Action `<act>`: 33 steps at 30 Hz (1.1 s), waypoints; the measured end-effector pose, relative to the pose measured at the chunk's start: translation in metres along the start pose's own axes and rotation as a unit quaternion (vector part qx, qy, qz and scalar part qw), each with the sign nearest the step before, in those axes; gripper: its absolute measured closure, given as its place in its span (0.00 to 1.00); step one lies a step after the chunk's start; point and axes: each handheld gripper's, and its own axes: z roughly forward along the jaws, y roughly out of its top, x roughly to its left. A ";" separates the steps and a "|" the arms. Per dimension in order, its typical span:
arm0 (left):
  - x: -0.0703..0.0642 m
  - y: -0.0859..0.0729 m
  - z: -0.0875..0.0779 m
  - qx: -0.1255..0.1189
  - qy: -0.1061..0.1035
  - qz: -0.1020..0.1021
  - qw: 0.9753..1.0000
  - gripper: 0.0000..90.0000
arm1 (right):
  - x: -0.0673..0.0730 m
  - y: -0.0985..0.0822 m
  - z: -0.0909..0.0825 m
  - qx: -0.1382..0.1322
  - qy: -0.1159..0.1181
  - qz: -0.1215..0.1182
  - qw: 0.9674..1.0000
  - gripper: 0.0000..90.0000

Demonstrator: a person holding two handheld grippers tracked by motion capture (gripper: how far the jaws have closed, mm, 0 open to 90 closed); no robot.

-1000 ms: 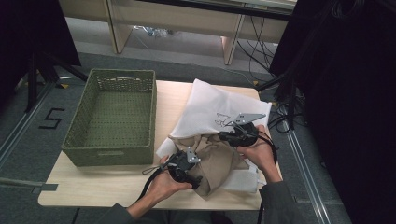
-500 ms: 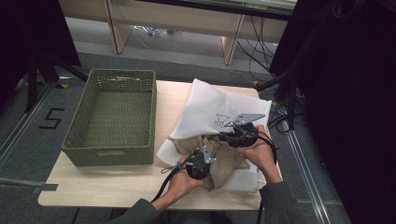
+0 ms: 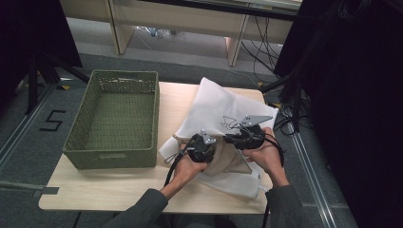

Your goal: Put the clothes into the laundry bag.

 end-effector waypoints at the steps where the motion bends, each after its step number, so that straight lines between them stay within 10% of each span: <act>1: 0.000 -0.001 -0.006 0.003 -0.004 0.003 1.000 0.62 | -0.001 0.000 0.000 -0.001 0.000 0.002 1.000 0.98; 10: -0.009 -0.013 -0.058 0.009 -0.056 -0.051 0.997 0.32 | 0.002 0.002 0.001 0.001 0.000 0.000 1.000 0.98; 18: -0.047 -0.034 -0.036 0.058 -0.069 -0.005 0.996 0.26 | 0.003 0.002 0.002 0.004 0.002 -0.001 1.000 0.98; 20: -0.048 -0.035 -0.021 0.064 -0.056 0.010 0.996 0.32 | 0.004 0.002 0.002 0.004 0.003 -0.004 1.000 0.98; 22: -0.044 -0.034 -0.007 0.061 -0.053 0.028 0.996 0.67 | 0.004 0.002 0.002 0.007 0.002 -0.001 1.000 0.98; 24: -0.034 -0.032 0.003 0.051 -0.064 -0.010 0.997 0.85 | 0.004 0.002 0.002 0.005 0.004 -0.002 1.000 0.98; 28: -0.022 -0.016 0.007 0.021 -0.009 0.016 1.000 0.97 | 0.002 0.001 0.001 0.004 0.005 -0.002 1.000 0.98; 33: -0.004 0.006 0.015 -0.018 0.024 -0.012 0.999 0.98 | 0.001 0.001 -0.002 0.002 0.001 0.006 1.000 0.98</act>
